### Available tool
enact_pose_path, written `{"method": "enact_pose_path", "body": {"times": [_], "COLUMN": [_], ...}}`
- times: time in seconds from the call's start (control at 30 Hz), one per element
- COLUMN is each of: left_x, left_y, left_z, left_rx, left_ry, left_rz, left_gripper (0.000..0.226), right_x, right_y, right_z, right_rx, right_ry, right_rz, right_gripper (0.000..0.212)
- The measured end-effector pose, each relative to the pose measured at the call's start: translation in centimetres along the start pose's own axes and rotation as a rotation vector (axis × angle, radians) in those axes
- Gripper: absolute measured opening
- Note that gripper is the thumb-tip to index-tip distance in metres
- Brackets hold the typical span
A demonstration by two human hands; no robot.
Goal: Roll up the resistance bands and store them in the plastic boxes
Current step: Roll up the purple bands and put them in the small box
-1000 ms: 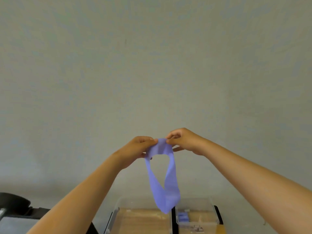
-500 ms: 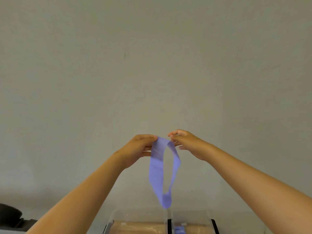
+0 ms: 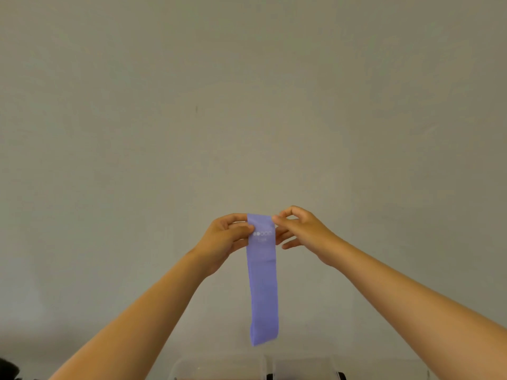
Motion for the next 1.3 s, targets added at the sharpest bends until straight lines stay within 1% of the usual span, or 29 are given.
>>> {"method": "enact_pose_path", "body": {"times": [0.03, 0.1, 0.2, 0.27, 0.33, 0.37, 0.43, 0.5, 0.57, 0.63, 0.67, 0.77, 0.87, 0.93, 1.0, 1.1, 1.17, 1.3], "left_x": [0.0, -0.1, 0.0, 0.0, -0.2, -0.2, -0.4, -0.5, -0.6, -0.7, -0.7, -0.6, -0.4, -0.4, -0.2, 0.0, 0.2, 0.2], "left_y": [0.1, 0.0, -0.3, -0.5, -0.6, -0.5, -0.4, -0.2, -0.1, 0.1, 0.2, 0.2, 0.4, 0.6, 0.5, 0.5, 0.4, 0.4], "left_z": [0.2, 0.4, 0.6, 0.6, 0.6, 0.5, 0.3, -0.1, -0.4, -0.4, -0.4, -0.5, -0.5, -0.3, -0.1, 0.1, 0.1, 0.2], "left_rx": [-0.001, -0.007, -0.006, -0.005, -0.008, -0.017, -0.05, -0.099, -0.111, -0.072, -0.034, 0.121, 0.201, 0.214, 0.223, 0.242, 0.237, 0.238], "left_ry": [-0.032, -0.095, -0.191, -0.259, -0.288, -0.279, -0.208, -0.118, -0.073, -0.065, -0.066, -0.015, 0.03, 0.013, -0.012, -0.046, -0.053, -0.055], "left_rz": [-0.002, -0.017, -0.041, -0.068, -0.085, -0.083, -0.013, 0.167, 0.387, 0.564, 0.61, 0.592, 0.593, 0.57, 0.548, 0.526, 0.516, 0.476], "left_gripper": [0.024, 0.022, 0.01, 0.012, 0.015, 0.017, 0.026, 0.031, 0.031, 0.03, 0.03, 0.019, 0.015, 0.008, 0.007, 0.009, 0.008, 0.007], "right_x": [0.1, 0.3, 0.7, 0.9, 1.0, 1.0, 1.0, 1.0, 0.9, 0.9, 0.9, 1.2, 1.2, 1.0, 0.8, 0.5, 0.2, 0.2], "right_y": [-0.1, -0.4, -1.0, -1.3, -1.5, -1.5, -1.3, -0.9, -0.6, -0.6, -0.6, -0.9, -1.2, -1.2, -1.1, -0.9, -0.9, -0.9], "right_z": [-0.1, -0.2, -0.4, -0.6, -0.6, -0.5, -0.4, -0.2, 0.1, 0.3, 0.4, 0.6, 0.7, 0.6, 0.6, 0.6, 0.7, 0.5], "right_rx": [-0.004, 0.003, 0.032, 0.044, 0.032, 0.018, -0.011, -0.044, -0.07, -0.08, -0.084, -0.092, -0.087, -0.086, -0.087, -0.1, -0.099, -0.088], "right_ry": [0.021, 0.053, 0.124, 0.15, 0.131, 0.113, 0.074, 0.025, -0.029, -0.06, -0.066, -0.071, -0.097, -0.111, -0.108, -0.114, -0.113, -0.072], "right_rz": [-0.002, -0.022, -0.058, -0.101, -0.123, -0.118, -0.094, -0.077, -0.068, -0.06, -0.055, -0.038, -0.059, -0.067, -0.07, -0.194, -0.259, -0.265], "right_gripper": [0.019, 0.03, 0.042, 0.044, 0.044, 0.042, 0.037, 0.031, 0.026, 0.022, 0.021, 0.02, 0.02, 0.018, 0.015, 0.01, 0.011, 0.016]}}
Point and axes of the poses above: each hand's wrist, its own z-axis towards the middle knuckle, its own x-axis out of the palm, y = z × x, the point moved 2 cm from there along z, towards the middle knuckle, and after that the axes turned 10 degrees about x, right-handed, at the moved point
